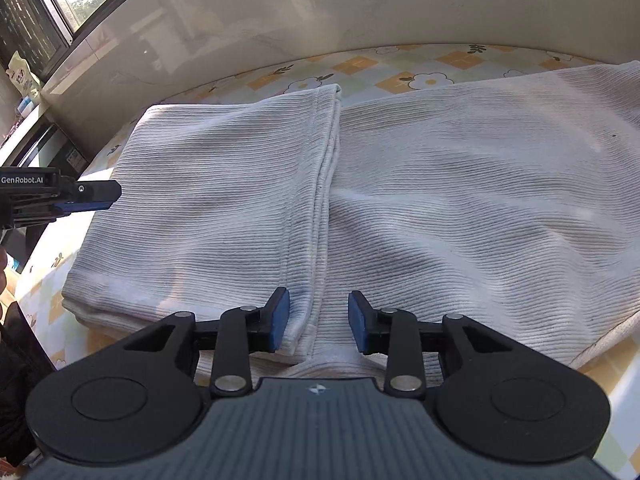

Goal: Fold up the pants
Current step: 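Open the right gripper and withdraw it from the crease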

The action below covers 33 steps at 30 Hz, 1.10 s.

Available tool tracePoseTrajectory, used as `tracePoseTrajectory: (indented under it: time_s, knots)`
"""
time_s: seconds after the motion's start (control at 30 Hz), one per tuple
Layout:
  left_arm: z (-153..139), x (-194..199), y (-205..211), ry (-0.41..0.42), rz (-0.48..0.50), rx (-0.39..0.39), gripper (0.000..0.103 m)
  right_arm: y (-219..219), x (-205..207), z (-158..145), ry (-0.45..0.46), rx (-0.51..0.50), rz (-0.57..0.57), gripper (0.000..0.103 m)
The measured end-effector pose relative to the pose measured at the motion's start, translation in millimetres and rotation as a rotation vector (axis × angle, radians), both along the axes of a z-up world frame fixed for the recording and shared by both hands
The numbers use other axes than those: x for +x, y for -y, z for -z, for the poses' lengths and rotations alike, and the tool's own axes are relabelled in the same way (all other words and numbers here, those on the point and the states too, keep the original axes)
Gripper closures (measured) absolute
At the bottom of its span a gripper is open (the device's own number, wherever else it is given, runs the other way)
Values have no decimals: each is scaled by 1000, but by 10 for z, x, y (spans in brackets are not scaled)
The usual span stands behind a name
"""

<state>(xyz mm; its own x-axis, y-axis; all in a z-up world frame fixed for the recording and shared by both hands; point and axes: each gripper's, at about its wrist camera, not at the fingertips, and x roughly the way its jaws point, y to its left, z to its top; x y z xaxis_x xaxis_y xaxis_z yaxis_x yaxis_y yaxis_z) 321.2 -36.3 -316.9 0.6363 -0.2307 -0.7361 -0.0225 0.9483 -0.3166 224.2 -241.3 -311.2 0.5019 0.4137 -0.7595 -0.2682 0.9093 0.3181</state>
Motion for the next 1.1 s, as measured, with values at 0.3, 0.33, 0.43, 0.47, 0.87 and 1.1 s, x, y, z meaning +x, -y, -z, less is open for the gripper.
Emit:
tracePoseTrajectory:
  time_s: [0.3, 0.33, 0.43, 0.47, 0.87, 1.1]
  knots:
    - [31, 896, -243, -21, 28, 37, 86, -14, 12, -18, -40, 4, 66, 69]
    - [102, 968, -229, -39, 31, 86, 88, -15, 10, -20, -42, 6, 73, 69]
    - [292, 1112, -261, -72, 8, 118, 100, -3, 5, -1, -52, 28, 102, 69]
    - [340, 1141, -325, -63, -4, 79, 100, 11, -5, 7, -53, 38, 116, 69]
    - [222, 986, -243, 11, 52, 115, 85, 236, -332, -144, -14, -30, 199, 69]
    - [49, 573, 134, 69, 198, 115, 79, 368, -567, -95, -50, -80, 274, 81]
